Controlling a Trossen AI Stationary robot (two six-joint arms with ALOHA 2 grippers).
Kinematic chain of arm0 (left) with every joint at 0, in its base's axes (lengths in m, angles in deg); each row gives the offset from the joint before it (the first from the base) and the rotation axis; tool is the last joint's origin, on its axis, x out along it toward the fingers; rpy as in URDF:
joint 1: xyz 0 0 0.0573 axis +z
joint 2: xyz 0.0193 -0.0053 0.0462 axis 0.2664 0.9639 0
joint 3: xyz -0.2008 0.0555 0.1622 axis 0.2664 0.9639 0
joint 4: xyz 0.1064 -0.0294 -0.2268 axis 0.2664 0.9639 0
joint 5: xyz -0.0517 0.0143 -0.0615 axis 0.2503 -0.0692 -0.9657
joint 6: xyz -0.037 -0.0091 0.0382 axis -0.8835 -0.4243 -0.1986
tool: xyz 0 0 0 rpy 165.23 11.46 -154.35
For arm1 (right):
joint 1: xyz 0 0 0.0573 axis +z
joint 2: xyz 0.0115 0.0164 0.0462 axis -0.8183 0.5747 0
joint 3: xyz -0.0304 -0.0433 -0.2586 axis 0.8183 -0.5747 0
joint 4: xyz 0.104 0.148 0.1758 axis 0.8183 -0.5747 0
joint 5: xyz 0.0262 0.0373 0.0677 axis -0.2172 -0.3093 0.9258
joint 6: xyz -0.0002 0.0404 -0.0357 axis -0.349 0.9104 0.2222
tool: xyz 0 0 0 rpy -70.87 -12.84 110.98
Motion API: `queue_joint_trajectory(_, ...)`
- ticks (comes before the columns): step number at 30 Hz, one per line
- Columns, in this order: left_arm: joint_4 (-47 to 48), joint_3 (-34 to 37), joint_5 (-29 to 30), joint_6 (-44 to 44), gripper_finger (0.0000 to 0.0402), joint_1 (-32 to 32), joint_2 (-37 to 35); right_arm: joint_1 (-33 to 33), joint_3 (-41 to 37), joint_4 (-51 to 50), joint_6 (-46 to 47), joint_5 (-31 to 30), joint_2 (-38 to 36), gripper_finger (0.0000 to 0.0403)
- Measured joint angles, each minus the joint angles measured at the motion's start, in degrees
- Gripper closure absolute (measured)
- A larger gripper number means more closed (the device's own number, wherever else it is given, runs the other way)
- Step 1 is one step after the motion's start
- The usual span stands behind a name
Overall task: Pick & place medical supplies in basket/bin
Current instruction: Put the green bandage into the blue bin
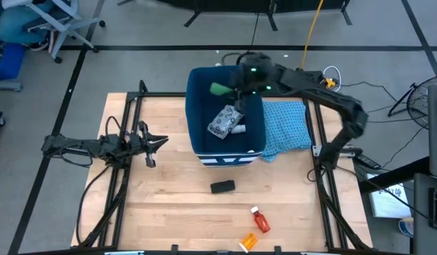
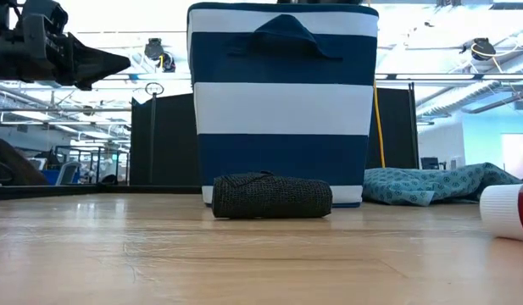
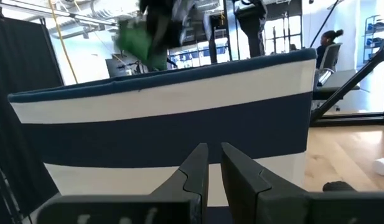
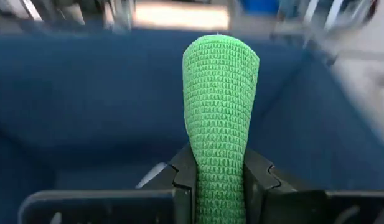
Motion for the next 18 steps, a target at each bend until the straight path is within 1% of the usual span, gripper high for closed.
queue_joint_trajectory(3, 0.0, 0.0, 0.8, 0.2, 0.0355, 0.0, 0.0, -1.0, 0.0, -3.3, -4.5, 0.1, 5.1, 0.0348)
queue_joint_trajectory(8, 0.0, 0.0, 3.2, 2.5, 0.0355, 0.0, 0.0, -0.1, 0.0, -6.9, -10.4, -0.2, 12.5, 0.0348)
queue_joint_trajectory(12, 0.0, 0.0, 4.7, 2.6, 0.0355, 0.0, 0.0, 0.3, 0.0, -8.2, -8.8, -7.5, 17.0, 0.0348)
queue_joint_trajectory(14, 0.1, 0.0, 4.9, 2.6, 0.0355, 0.0, 0.0, 0.0, 0.0, -9.8, -8.0, -10.1, 18.6, 0.0348)
queue_joint_trajectory(18, 0.1, 0.0, 4.9, 2.7, 0.0355, 0.0, 0.0, -0.7, 0.0, -11.5, -8.0, -9.7, 21.8, 0.0348)
